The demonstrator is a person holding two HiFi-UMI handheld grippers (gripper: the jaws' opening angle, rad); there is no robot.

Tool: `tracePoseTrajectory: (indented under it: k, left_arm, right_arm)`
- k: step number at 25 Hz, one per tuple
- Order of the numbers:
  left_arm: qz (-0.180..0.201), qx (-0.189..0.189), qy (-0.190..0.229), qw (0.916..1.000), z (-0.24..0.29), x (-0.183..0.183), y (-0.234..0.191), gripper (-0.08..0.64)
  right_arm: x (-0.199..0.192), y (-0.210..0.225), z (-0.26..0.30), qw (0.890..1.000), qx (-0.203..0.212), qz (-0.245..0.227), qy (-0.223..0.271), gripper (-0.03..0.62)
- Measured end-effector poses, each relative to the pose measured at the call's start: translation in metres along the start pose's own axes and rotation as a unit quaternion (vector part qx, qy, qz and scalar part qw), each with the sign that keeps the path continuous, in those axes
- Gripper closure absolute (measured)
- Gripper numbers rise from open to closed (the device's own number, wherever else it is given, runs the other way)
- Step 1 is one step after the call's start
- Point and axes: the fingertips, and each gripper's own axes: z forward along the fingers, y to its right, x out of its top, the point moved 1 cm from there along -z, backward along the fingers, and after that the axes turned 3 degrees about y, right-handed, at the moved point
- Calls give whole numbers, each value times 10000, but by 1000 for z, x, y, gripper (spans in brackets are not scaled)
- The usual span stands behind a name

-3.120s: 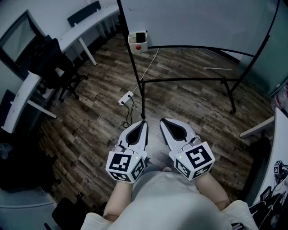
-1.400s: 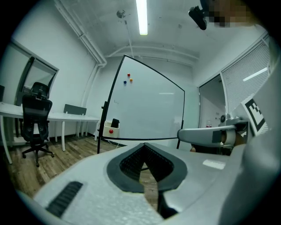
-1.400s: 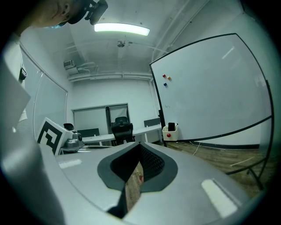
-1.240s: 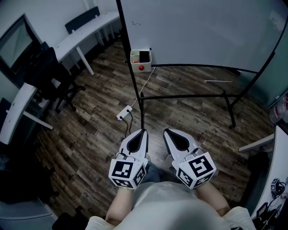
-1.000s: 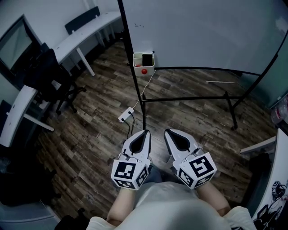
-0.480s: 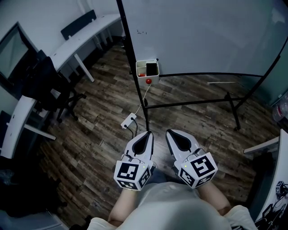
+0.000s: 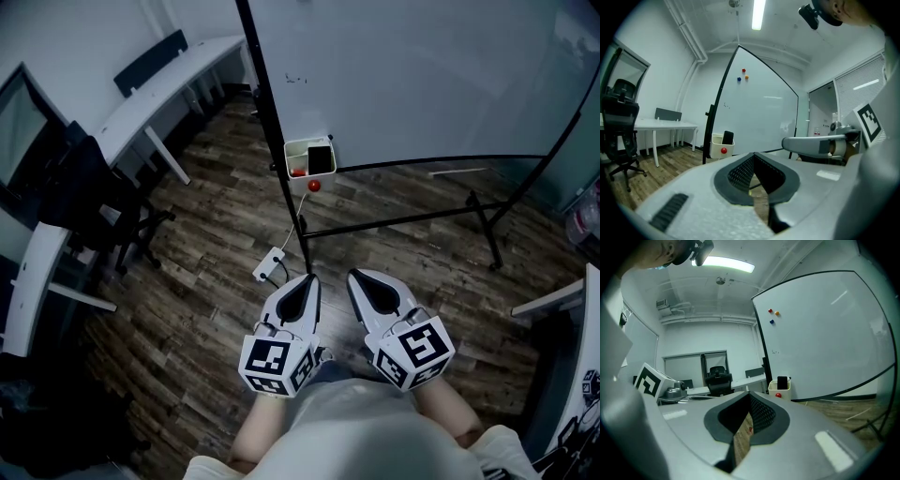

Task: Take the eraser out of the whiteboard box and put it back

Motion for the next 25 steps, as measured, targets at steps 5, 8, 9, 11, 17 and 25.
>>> tracePoseTrajectory:
  k: [5,8,9,11,17,25]
  left_arm:
    - [34,-92,16,10000,8,6,-19,560]
    - [44,-139,10,9999,14,8,-29,560]
    - [46,-154,2,9999,16,8,-32,560]
    - [53,-184,-21,9998,20,9,-39,560]
    - [69,-266,-50,9996,29,11,-60,560]
    - [101,-412,-60,9991,41,16,-84,560]
  right_arm:
    - [2,0,19,10000,-79,-45,41,584]
    - [3,1,30,9999,-143,-40,52,584]
    - [2,2,34,9998,-164,-38,52,584]
    - [2,3,42,9998,-205,-32,47,584]
    - [3,3,65,9997,-235,-78,53,584]
    - [4,5,95,9995,-307,-102,59,584]
